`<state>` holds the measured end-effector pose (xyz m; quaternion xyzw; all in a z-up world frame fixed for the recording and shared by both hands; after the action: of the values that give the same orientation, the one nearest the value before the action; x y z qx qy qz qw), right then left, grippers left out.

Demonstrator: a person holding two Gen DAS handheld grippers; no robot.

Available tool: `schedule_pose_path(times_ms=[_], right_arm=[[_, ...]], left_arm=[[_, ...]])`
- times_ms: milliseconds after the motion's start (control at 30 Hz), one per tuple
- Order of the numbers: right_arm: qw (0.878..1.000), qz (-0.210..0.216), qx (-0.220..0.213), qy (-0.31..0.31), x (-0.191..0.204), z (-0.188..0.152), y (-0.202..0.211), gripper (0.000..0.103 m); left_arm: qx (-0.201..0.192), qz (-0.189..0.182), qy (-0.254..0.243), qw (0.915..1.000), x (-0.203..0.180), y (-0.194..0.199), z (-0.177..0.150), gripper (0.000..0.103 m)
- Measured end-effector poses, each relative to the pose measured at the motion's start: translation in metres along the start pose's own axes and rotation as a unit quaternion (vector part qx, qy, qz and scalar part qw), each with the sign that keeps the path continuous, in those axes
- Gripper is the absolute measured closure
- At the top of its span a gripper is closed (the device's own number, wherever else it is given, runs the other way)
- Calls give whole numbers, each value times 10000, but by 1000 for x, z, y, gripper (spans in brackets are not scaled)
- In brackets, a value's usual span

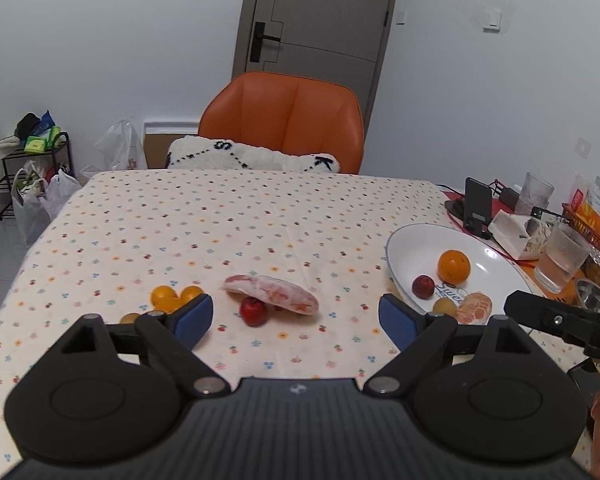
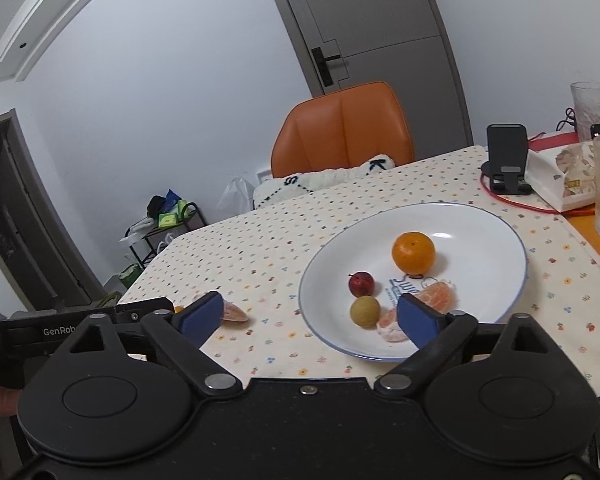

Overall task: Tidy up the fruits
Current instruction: 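Move both open grippers back toward the remaining fruit cluster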

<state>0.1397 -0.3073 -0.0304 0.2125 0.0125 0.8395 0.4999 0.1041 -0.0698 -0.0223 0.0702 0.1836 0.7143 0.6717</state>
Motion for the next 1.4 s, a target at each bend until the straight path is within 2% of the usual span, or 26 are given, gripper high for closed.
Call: schedule_pose_path(times_ms=[200, 600, 1000, 1100, 1400], right_arm=[[9999, 108, 60, 81, 7, -4, -3, 4], [9999, 90, 125, 70, 22, -5, -9, 4], [9988, 348, 300, 175, 38, -17, -26, 4], [9982, 414, 404, 164, 42, -22, -32, 5], [9964, 548, 623, 178, 53, -35, -47, 19]], left_arm=[[38, 72, -29, 10000, 11, -1, -1, 14], [76, 180, 45, 9998, 32, 5, -4, 14], [135, 349, 130, 9992, 53, 3, -9, 14], [197, 426, 142, 9988, 59, 1, -13, 14], [179, 551, 194, 9981, 74, -3, -21, 16]])
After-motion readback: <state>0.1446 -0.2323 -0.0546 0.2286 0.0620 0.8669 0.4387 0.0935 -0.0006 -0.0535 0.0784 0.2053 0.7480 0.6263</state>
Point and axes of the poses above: each gripper's, at about its wrist camera, not at the fingertips, and y roughly against the way its jaws point, x to its left, z to its top, the point moved 3 cm from there along -y, roughly the way its jaws point, and after that the axes turned 12 degrees about -x, right-handed, at the moved point
